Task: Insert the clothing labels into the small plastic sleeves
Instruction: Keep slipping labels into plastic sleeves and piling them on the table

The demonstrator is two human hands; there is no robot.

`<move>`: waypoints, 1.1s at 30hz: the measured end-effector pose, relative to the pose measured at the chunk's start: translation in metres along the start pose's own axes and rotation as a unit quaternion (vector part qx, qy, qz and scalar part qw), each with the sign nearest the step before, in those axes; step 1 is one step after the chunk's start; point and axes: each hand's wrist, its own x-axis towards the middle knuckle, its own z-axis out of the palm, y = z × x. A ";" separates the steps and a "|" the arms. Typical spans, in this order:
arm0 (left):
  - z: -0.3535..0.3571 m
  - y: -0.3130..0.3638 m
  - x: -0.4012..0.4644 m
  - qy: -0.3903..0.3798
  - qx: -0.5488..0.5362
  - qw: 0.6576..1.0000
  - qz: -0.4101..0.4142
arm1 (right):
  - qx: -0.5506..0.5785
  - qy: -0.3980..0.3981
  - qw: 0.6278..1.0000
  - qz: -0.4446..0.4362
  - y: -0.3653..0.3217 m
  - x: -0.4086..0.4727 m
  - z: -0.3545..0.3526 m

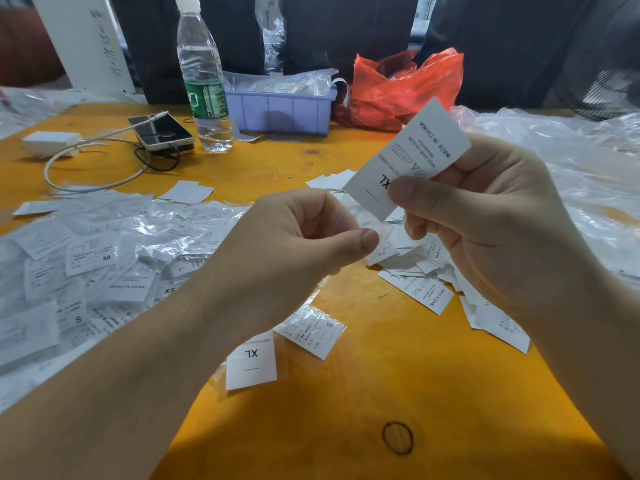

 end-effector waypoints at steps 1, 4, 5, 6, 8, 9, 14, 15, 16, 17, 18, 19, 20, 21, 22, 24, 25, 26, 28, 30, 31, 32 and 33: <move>0.000 0.000 0.000 0.000 0.000 1.000 -0.001 | 0.003 0.001 1.000 -0.002 0.000 0.000 0.000; 0.000 0.000 0.000 0.000 0.006 1.000 -0.002 | 0.002 0.007 1.000 -0.006 -0.001 0.000 0.000; 0.000 0.000 0.000 0.000 0.008 1.000 -0.002 | -0.008 0.007 1.000 -0.005 -0.001 0.000 0.000; 0.001 0.000 0.000 0.001 0.009 1.000 -0.002 | -0.027 0.006 1.000 -0.003 -0.002 0.000 0.000; 0.001 0.001 0.000 0.005 0.008 1.000 -0.004 | -0.072 0.004 0.997 0.004 -0.001 -0.001 0.001; 0.001 0.001 0.000 0.006 0.007 1.000 -0.005 | -0.084 0.004 0.996 0.007 0.000 -0.001 0.001; 0.000 0.002 0.000 0.006 0.003 1.000 -0.002 | -0.111 0.021 0.993 0.011 0.002 -0.002 0.001; 0.000 0.002 -0.001 0.005 0.003 1.000 -0.001 | -0.120 0.025 0.992 0.010 0.002 -0.002 0.001; 0.000 0.002 -0.001 0.005 0.004 1.000 -0.002 | -0.129 0.028 0.991 0.007 0.002 -0.002 0.001; 0.000 0.002 -0.001 0.005 0.004 1.000 -0.003 | -0.136 0.031 0.990 0.004 0.003 -0.001 0.001; 0.000 0.002 -0.001 0.005 0.004 1.000 -0.003 | -0.141 0.034 0.989 0.002 0.003 -0.001 0.001; 0.000 0.002 -0.001 0.005 0.002 1.000 -0.003 | -0.146 0.037 0.989 0.001 0.003 -0.001 0.001; 0.000 0.003 0.000 0.004 -0.001 1.000 -0.002 | -0.151 0.041 0.988 0.001 0.004 -0.001 0.000; 0.000 0.003 0.000 0.003 -0.006 1.000 -0.002 | -0.157 0.046 0.987 0.002 0.004 0.000 0.000; 0.000 0.004 0.000 0.003 -0.010 1.000 -0.001 | -0.161 0.050 0.986 0.003 0.004 0.000 -0.001; -0.001 0.004 -0.001 0.003 -0.013 1.000 -0.001 | -0.162 0.057 0.985 0.003 0.004 0.000 0.000; -0.001 0.004 -0.001 0.003 -0.015 1.000 0.000 | -0.159 0.060 0.986 0.003 0.004 0.000 0.000; -0.001 0.004 -0.001 0.004 -0.016 1.000 0.000 | -0.155 0.062 0.986 0.004 0.004 0.000 0.000; -0.001 0.004 -0.001 0.005 -0.016 1.000 -0.001 | -0.149 0.063 0.987 0.008 0.004 0.001 0.000; -0.001 0.004 -0.001 0.003 -0.012 1.000 -0.001 | -0.144 0.062 0.988 0.007 0.003 0.001 -0.001; -0.001 0.004 -0.001 0.002 -0.010 1.000 -0.001 | -0.142 0.062 0.988 0.005 0.003 0.001 -0.001; -0.001 0.004 -0.001 0.000 -0.008 1.000 -0.002 | -0.141 0.063 0.988 0.004 0.003 0.001 -0.001; -0.001 0.004 -0.001 -0.002 -0.006 1.000 -0.003 | -0.139 0.062 0.988 0.002 0.003 0.001 -0.001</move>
